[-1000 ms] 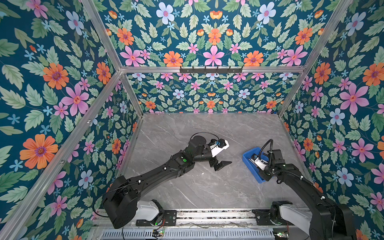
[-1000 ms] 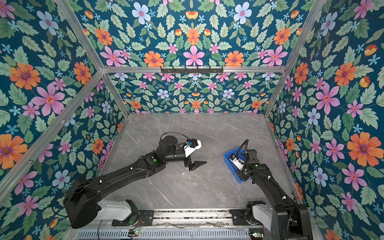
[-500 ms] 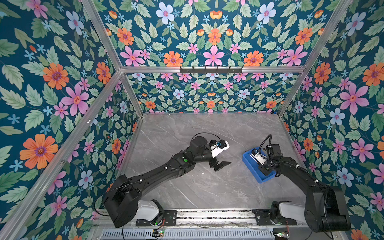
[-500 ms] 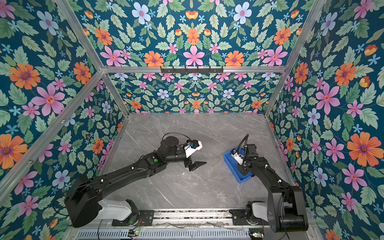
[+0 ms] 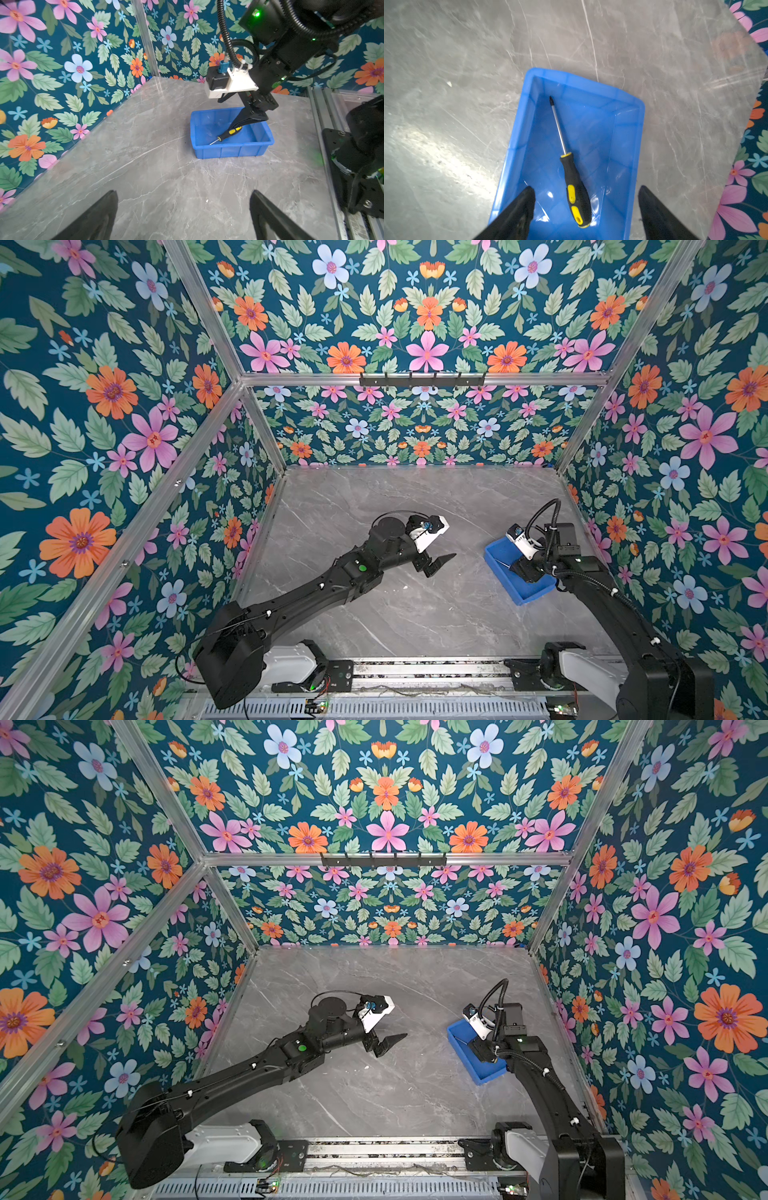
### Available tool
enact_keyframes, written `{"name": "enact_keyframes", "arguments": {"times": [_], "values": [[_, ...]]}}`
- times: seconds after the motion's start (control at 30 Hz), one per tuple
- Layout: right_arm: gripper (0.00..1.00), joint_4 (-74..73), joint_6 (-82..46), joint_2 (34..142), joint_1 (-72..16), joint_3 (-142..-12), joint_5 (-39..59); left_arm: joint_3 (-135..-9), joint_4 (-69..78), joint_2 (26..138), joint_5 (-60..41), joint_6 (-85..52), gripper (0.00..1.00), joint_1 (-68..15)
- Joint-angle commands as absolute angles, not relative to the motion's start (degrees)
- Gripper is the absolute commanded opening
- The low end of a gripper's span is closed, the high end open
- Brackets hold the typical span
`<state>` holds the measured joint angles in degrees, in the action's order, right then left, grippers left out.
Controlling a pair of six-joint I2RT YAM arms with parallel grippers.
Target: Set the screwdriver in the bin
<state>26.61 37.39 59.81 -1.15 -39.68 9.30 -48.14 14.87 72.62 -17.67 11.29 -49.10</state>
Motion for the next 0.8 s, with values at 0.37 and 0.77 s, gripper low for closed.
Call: {"name": "enact_keyframes", "arguments": {"times": [0.37, 0.77], "values": [[0.94, 3.4, 9.8, 53.4, 3.1, -35.6, 22.9, -38.5, 26.9, 65.2, -10.2, 0.1, 1.00, -35.2], [0.96, -20.1, -2.6, 60.0, 8.0, -24.0, 13.4, -24.2, 29.0, 58.1, -1.0, 2.1, 1.00, -13.8]]}}
